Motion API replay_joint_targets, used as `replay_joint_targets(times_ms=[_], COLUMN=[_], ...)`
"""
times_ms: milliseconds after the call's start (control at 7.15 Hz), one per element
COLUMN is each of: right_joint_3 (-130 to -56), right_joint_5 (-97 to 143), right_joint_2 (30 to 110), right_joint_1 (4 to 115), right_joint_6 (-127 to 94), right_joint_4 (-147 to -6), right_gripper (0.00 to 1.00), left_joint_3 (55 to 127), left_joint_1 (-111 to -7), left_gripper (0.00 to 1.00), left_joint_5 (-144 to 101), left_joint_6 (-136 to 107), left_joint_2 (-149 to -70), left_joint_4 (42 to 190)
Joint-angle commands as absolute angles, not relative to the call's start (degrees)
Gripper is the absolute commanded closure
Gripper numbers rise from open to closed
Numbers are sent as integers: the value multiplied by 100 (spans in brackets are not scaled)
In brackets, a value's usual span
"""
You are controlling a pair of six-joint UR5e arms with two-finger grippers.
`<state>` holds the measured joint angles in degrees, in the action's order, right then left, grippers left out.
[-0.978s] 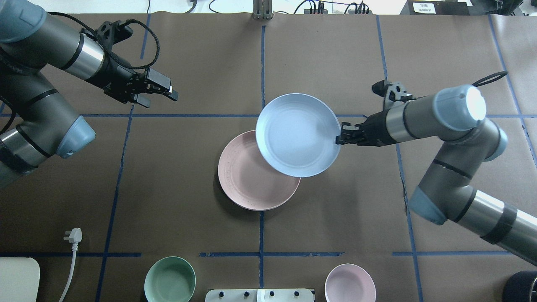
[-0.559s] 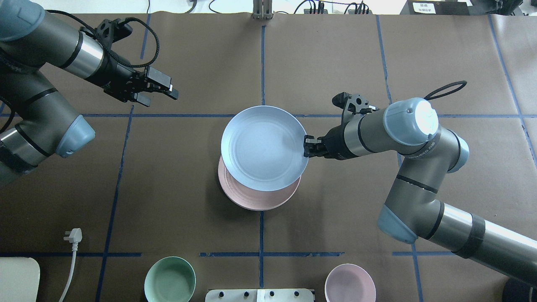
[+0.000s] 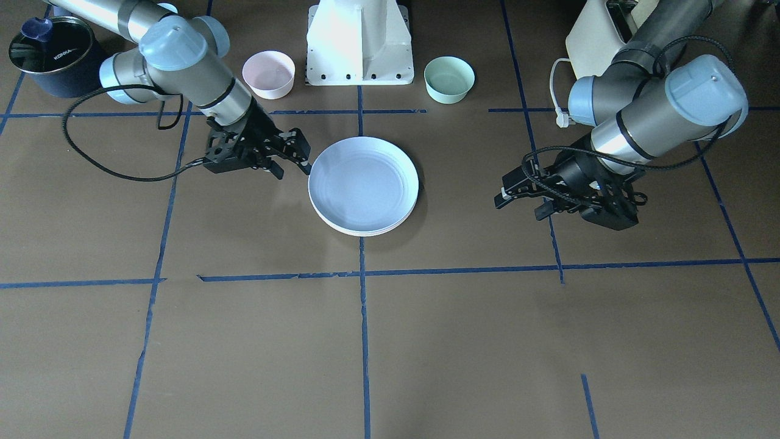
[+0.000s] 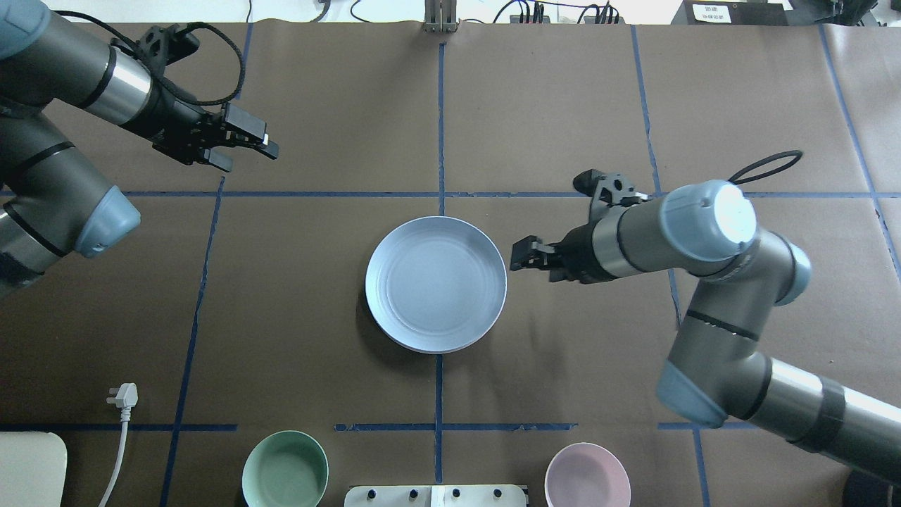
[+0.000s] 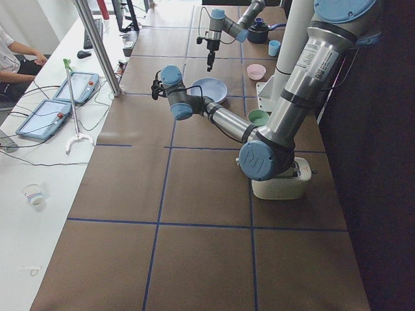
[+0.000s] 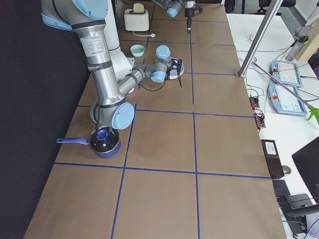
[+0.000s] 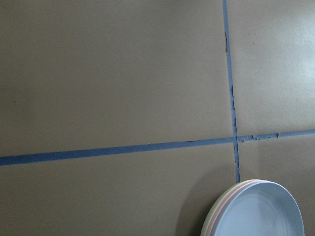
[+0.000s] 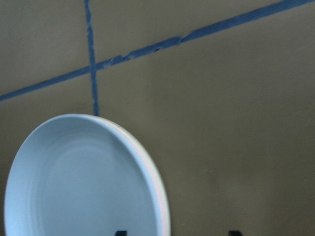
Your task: Stack three plates with pink and blue
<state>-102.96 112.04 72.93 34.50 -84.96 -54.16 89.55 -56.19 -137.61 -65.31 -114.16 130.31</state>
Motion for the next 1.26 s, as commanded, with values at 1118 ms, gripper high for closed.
replay_joint_targets(times_ms=[1118], right_joint_3=[-9334], right_joint_5=[13650], right_joint_2=[8894], right_joint_1=[8911], right_joint_6=[1422], right_joint_4=[-9667], right_gripper=[0], left_joint_3=[7611], left_joint_1=[-9009], left_gripper=[0], left_joint_5=[-13473], left_joint_6=[1854], left_joint_2=[-10619], left_joint_4=[8582])
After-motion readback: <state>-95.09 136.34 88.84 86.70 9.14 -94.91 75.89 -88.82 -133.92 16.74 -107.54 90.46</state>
